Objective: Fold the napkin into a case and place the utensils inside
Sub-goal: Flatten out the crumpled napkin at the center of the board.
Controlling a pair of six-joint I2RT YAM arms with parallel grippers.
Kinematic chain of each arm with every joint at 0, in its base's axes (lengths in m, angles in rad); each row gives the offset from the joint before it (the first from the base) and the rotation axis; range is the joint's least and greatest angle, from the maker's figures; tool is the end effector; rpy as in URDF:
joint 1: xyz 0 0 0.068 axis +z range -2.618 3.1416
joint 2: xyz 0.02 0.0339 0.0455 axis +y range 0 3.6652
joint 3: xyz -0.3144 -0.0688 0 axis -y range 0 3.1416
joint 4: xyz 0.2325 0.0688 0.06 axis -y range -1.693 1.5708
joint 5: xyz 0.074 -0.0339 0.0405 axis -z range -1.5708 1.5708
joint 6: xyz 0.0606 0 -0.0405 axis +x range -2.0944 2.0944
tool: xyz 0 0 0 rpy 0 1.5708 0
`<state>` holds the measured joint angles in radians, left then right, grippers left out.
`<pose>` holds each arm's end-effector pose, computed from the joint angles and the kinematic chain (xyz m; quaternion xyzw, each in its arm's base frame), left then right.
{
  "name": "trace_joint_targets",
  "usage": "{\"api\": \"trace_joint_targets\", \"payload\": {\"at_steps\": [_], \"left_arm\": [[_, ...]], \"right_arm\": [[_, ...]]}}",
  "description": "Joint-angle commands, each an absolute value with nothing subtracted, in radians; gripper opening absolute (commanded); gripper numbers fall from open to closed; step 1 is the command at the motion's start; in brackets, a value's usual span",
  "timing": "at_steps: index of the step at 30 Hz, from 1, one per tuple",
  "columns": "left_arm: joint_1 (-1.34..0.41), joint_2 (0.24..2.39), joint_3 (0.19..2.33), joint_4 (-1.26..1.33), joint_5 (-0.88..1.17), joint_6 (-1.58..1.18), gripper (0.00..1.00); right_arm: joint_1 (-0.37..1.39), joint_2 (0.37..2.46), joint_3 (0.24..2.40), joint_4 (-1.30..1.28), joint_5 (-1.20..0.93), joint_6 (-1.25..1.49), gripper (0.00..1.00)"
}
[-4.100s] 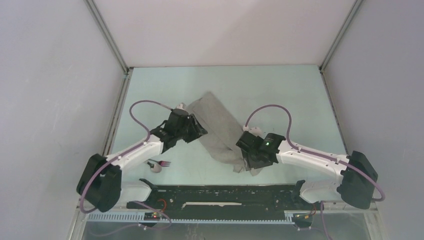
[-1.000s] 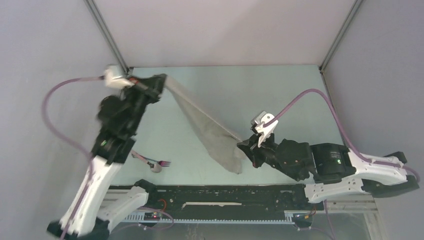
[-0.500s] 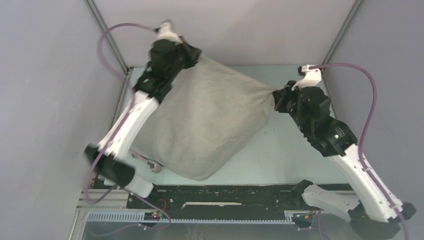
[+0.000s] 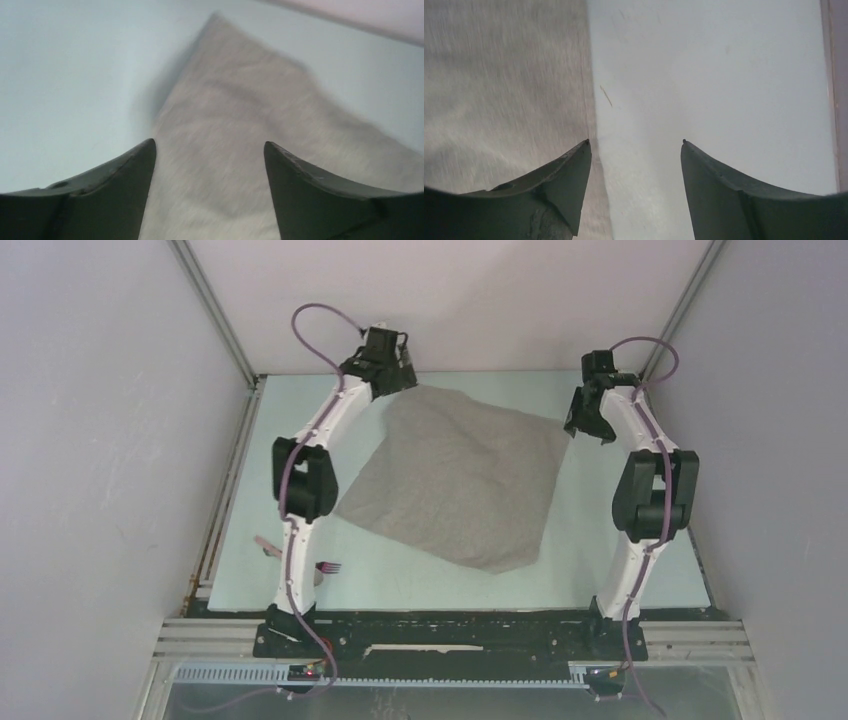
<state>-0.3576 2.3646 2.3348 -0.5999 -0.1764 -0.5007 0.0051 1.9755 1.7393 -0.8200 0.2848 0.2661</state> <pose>0.5530 -0.1953 0.3083 -0.1033 0.8827 -0.1165 0.4433 0.4490 -0.0147 0.2914 0.1604 0.9445 -0.1019 0.2681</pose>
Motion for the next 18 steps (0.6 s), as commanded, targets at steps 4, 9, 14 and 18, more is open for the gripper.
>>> {"api": "trace_joint_targets", "payload": {"at_steps": [4, 9, 14, 18], "left_arm": [[-0.347, 1.823, 1.911, -0.689, -0.080, -0.515, 1.00], [-0.348, 1.472, 1.286, -0.432, 0.089, -0.661, 1.00], [-0.370, 1.169, 0.827, -0.223, 0.227, -0.770, 1.00], [-0.462, 0.988, 0.658, -0.223, 0.236, -0.781, 1.00]], "right_arm": [[0.027, 1.575, 1.394, -0.779, -0.005, 0.312, 0.77], [0.052, 1.393, 1.095, -0.635, -0.190, 0.461, 0.77], [0.029, 1.208, 0.852, -0.556, -0.445, 0.523, 0.82], [0.024, 1.088, 0.670, -0.563, -0.467, 0.518, 0.91]]}}
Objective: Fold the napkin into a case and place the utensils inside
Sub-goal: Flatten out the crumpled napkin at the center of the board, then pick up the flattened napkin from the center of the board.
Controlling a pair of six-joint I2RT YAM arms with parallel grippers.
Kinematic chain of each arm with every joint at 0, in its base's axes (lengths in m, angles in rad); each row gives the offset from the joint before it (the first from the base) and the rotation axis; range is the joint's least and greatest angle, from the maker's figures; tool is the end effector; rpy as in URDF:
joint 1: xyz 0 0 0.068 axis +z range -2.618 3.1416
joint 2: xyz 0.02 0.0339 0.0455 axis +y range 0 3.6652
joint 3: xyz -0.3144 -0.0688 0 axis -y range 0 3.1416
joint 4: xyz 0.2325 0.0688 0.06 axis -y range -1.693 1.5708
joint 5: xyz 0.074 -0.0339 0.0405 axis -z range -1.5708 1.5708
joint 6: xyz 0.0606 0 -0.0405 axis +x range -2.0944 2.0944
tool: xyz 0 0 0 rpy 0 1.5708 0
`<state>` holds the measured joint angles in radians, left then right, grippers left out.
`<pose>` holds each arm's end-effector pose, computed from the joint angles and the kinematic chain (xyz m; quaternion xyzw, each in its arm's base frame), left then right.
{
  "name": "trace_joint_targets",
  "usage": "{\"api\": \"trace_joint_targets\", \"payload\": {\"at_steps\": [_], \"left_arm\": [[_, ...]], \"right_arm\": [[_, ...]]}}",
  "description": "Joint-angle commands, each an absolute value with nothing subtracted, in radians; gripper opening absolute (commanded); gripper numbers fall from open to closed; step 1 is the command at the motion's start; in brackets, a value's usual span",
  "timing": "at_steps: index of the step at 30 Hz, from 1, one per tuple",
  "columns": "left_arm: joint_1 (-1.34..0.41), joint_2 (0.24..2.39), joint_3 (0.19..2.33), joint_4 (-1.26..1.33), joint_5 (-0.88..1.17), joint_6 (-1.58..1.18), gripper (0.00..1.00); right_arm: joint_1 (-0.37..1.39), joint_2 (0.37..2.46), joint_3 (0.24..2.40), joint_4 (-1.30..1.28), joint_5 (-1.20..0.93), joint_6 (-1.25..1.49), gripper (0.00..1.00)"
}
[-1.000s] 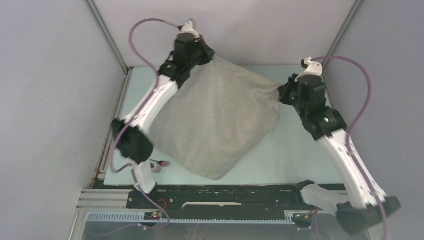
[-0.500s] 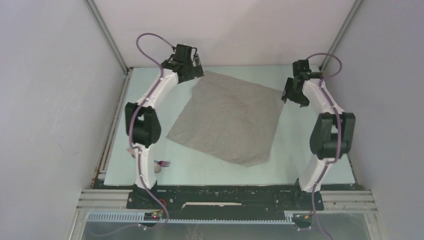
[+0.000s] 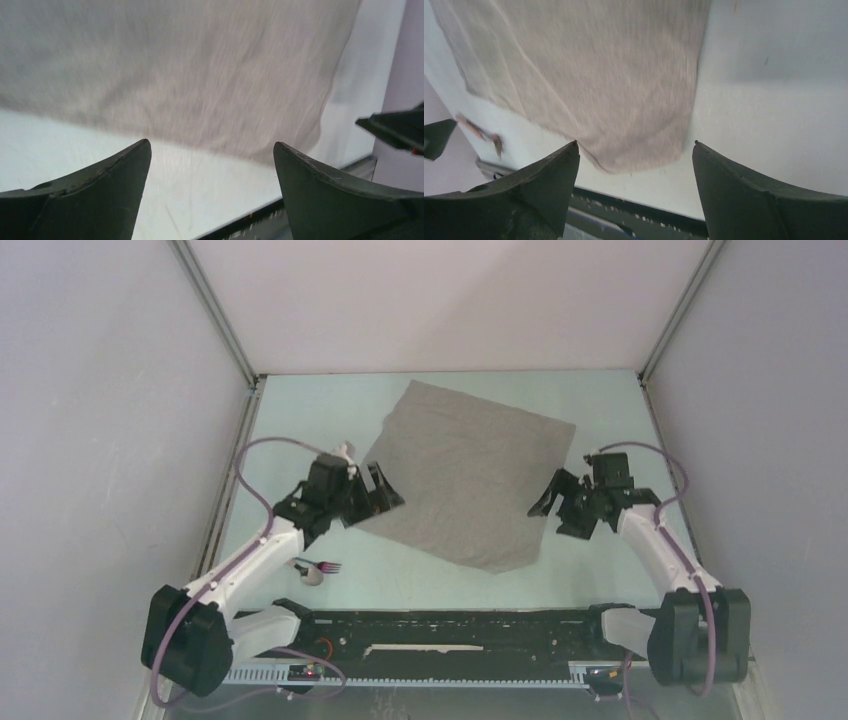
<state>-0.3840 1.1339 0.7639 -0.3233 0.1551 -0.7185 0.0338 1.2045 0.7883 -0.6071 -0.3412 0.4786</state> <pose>0.2083 -0.0942 0.2847 -0.1178 0.8954 -0.2816 0.3241 0.2117 0.0274 0.2560 0.1645 0.9355 0.2256 0.2163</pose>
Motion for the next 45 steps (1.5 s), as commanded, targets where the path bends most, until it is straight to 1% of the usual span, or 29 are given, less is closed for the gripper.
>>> {"api": "trace_joint_targets", "payload": {"at_steps": [1, 3, 6, 10, 14, 20, 23, 25, 27, 31, 33, 35, 37, 39, 41, 42, 45], "left_arm": [[-0.490, 0.936, 0.624, -0.223, 0.229, -0.791, 1.00], [-0.516, 0.871, 0.565, -0.213, 0.228, -0.828, 1.00], [-0.526, 0.803, 0.495, -0.167, 0.276, -0.900, 1.00], [-0.532, 0.741, 0.500, -0.211, 0.276, -0.902, 1.00], [-0.533, 0.705, 0.507, -0.246, 0.247, -0.883, 1.00], [-0.533, 0.708, 0.512, -0.258, 0.239, -0.873, 1.00], [-0.533, 0.711, 0.517, -0.267, 0.234, -0.872, 1.00], [-0.534, 0.712, 0.523, -0.267, 0.236, -0.871, 1.00], [-0.534, 0.717, 0.533, -0.270, 0.233, -0.869, 1.00], [-0.534, 0.730, 0.555, -0.270, 0.223, -0.860, 1.00], [-0.534, 0.737, 0.562, -0.271, 0.226, -0.857, 1.00], [-0.532, 0.742, 0.563, -0.273, 0.224, -0.855, 1.00], [-0.534, 0.745, 0.562, -0.281, 0.220, -0.853, 1.00], [-0.533, 0.747, 0.561, -0.296, 0.217, -0.848, 1.00], [-0.532, 0.743, 0.558, -0.312, 0.200, -0.843, 1.00], [-0.532, 0.742, 0.557, -0.321, 0.186, -0.839, 1.00], [-0.532, 0.763, 0.570, -0.366, 0.138, -0.822, 1.00]], "right_arm": [[0.013, 1.069, 0.628, -0.546, -0.474, 0.517, 0.91], [0.008, 1.061, 0.548, -0.511, -0.479, 0.526, 0.92], [-0.020, 1.123, 0.517, -0.459, -0.541, 0.538, 0.93], [-0.017, 1.207, 0.467, -0.341, -0.649, 0.561, 0.92], [-0.006, 1.232, 0.456, -0.247, -0.714, 0.554, 0.92], [-0.003, 1.247, 0.459, -0.214, -0.802, 0.505, 0.91], [0.041, 1.194, 0.456, -0.252, -0.888, 0.560, 0.87], [0.076, 1.113, 0.456, -0.300, -0.928, 0.629, 0.84], [0.108, 1.009, 0.456, -0.379, -0.928, 0.711, 0.84], [0.090, 0.796, 0.476, -0.540, -0.859, 0.812, 0.85], [0.068, 0.723, 0.494, -0.643, -0.778, 0.835, 0.86], [0.063, 0.680, 0.499, -0.720, -0.652, 0.852, 0.86], [0.063, 0.678, 0.497, -0.827, -0.476, 0.877, 0.86], [0.074, 0.702, 0.494, -0.902, -0.358, 0.885, 0.86], [0.116, 0.729, 0.488, -0.908, -0.326, 0.886, 0.83], [0.156, 0.742, 0.489, -0.893, -0.318, 0.891, 0.78], [0.303, 0.785, 0.497, -0.879, -0.245, 0.975, 0.77]]}}
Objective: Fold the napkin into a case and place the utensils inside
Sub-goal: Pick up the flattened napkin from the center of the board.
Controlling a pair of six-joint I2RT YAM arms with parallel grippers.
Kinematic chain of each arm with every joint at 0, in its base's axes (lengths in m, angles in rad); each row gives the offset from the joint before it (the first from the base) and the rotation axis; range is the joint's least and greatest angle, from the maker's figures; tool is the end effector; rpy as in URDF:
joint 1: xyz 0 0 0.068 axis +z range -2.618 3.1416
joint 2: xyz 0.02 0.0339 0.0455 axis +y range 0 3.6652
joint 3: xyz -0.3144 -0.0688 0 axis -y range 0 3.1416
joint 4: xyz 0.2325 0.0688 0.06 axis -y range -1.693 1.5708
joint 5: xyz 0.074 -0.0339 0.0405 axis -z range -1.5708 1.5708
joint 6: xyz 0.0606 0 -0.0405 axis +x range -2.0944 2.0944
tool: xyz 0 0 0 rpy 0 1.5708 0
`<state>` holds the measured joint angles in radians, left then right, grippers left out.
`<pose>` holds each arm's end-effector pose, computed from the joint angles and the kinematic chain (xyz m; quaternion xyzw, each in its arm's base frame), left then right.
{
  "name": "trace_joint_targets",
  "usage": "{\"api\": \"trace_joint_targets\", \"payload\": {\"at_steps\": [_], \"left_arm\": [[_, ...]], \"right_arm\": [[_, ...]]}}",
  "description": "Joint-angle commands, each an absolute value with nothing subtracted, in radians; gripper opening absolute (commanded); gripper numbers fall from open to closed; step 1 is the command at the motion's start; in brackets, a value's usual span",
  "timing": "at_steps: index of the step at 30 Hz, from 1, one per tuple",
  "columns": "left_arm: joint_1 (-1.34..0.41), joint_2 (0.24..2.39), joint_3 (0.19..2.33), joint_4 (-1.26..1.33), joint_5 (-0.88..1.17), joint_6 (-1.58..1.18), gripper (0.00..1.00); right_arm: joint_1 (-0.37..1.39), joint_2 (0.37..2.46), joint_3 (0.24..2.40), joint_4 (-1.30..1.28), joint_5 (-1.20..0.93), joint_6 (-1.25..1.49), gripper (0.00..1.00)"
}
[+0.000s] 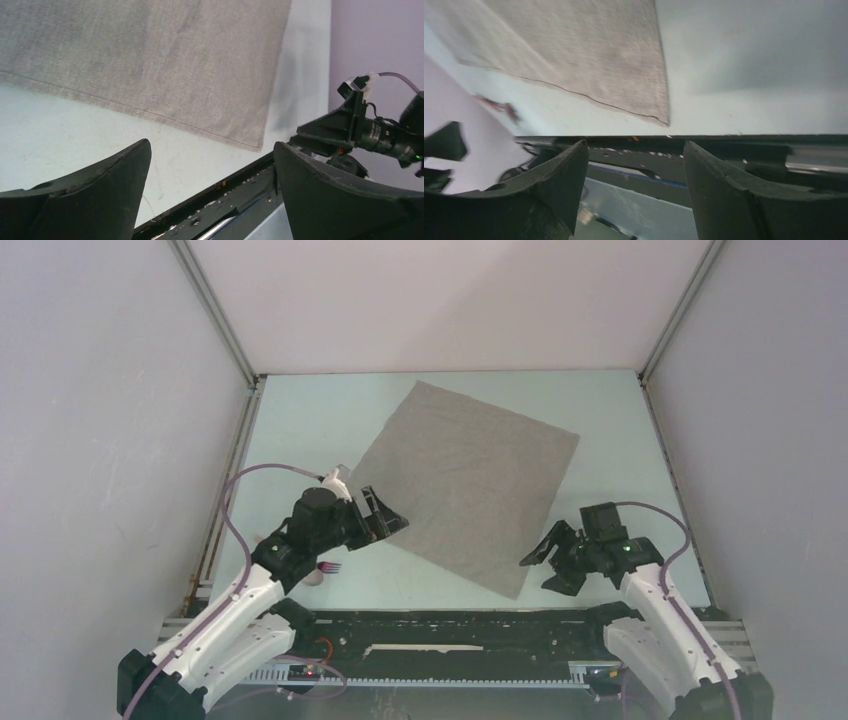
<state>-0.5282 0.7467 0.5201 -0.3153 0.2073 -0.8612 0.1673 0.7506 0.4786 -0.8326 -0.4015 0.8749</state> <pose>0.1177 -0.0831 0.2645 -0.0933 0.8624 -0.3825 0.3183 0.0833 0.0381 0.2073 0.2871 0.9103 0.2809 0.0997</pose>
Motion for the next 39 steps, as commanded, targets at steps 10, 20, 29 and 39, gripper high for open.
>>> {"api": "trace_joint_targets", "payload": {"at_steps": [10, 20, 29, 39], "left_arm": [[-0.532, 0.765, 0.615, -0.482, 0.019, -0.800, 1.00], [-0.532, 0.658, 0.597, -0.527, 0.003, -0.743, 1.00], [-0.529, 0.662, 0.617, -0.547, 0.017, -0.690, 1.00], [-0.502, 0.645, 0.601, -0.550, 0.039, -0.680, 1.00]], "right_arm": [[0.668, 1.115, 0.592, -0.980, -0.063, 1.392, 0.73], [0.716, 1.267, 0.664, -0.898, -0.060, 1.529, 0.58], [0.726, 1.331, 0.675, -0.873, -0.031, 1.596, 0.54], [0.734, 1.388, 0.666, -0.845, 0.000, 1.639, 0.52]]}}
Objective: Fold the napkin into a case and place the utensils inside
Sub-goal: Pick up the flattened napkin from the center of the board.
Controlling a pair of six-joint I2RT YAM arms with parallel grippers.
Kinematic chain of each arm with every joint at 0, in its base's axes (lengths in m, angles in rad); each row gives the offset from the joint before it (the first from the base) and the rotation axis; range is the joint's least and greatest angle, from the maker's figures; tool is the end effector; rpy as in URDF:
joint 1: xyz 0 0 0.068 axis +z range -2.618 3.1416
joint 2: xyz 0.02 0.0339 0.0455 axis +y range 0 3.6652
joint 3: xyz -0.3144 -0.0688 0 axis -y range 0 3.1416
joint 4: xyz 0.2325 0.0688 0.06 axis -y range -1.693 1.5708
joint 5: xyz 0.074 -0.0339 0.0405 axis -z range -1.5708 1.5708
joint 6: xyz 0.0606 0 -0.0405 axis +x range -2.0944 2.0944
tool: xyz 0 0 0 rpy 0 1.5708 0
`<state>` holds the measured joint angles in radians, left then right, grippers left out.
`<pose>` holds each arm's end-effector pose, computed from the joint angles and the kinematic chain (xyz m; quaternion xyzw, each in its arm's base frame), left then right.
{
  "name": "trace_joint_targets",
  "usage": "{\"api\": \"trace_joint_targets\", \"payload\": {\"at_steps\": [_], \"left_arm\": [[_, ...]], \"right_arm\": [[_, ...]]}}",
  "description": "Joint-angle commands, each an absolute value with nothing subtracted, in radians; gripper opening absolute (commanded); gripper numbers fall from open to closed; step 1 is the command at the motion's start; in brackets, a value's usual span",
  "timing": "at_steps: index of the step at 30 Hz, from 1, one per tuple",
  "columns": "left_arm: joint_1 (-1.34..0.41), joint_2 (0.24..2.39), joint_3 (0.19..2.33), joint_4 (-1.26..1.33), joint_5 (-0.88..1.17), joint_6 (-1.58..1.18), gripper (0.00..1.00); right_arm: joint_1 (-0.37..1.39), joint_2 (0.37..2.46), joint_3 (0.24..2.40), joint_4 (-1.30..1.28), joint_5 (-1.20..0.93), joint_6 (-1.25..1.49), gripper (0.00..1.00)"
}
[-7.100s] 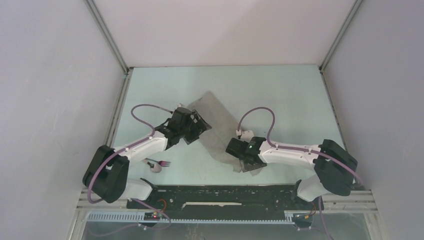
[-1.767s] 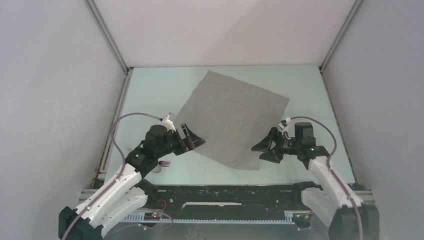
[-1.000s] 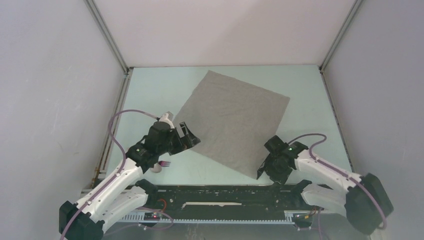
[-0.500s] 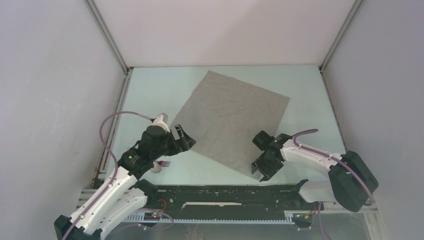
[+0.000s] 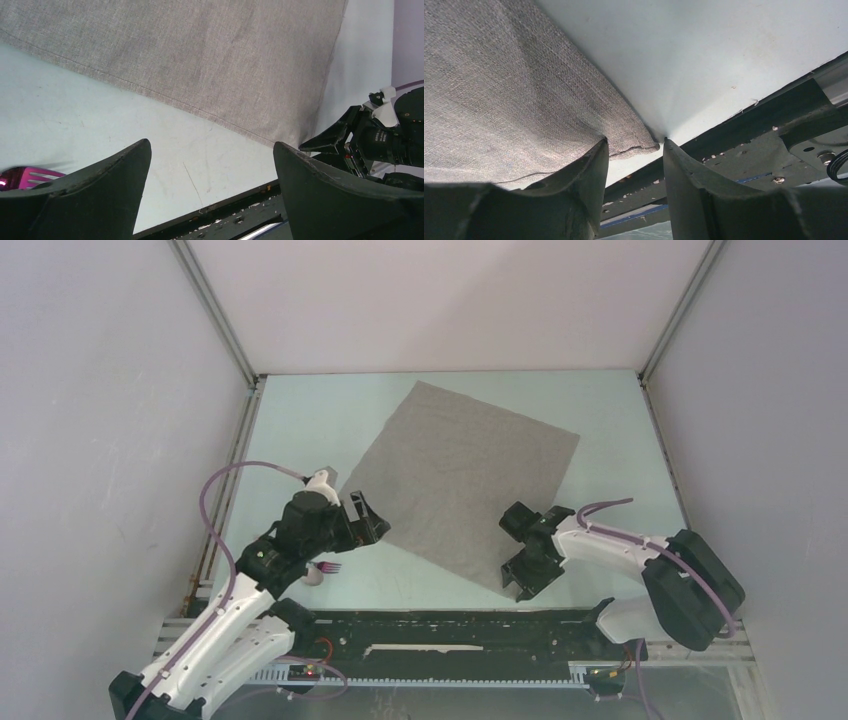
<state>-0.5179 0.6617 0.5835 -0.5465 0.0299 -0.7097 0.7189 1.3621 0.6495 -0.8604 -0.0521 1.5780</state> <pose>0.1013 -0.0598 0.2696 -0.0784 0.8866 -0.2733 0.3647 0.1256 0.1141 0.1800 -0.4163 -0.9088 -0.0097 0.0242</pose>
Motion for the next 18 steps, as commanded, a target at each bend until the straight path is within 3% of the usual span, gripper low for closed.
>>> {"api": "trace_joint_targets", "payload": {"at_steps": [1, 4, 11, 18], "left_arm": [[-0.496, 0.640, 0.601, -0.555, 0.039, -0.677, 1.00], [-0.474, 0.632, 0.607, -0.581, 0.020, -0.677, 1.00], [-0.400, 0.660, 0.640, -0.736, -0.188, -0.785, 1.00], [-0.259, 0.933, 0.723, -0.851, -0.321, -0.993, 1.00]], "right_arm": [[0.735, 1.390, 0.653, -0.832, -0.002, 1.650, 0.51], [0.748, 1.381, 0.602, -0.774, 0.000, 1.693, 0.31], [0.762, 1.341, 0.585, -0.774, 0.068, 1.712, 0.00], [0.788, 1.256, 0.585, -0.819, 0.080, 1.720, 0.00]]}}
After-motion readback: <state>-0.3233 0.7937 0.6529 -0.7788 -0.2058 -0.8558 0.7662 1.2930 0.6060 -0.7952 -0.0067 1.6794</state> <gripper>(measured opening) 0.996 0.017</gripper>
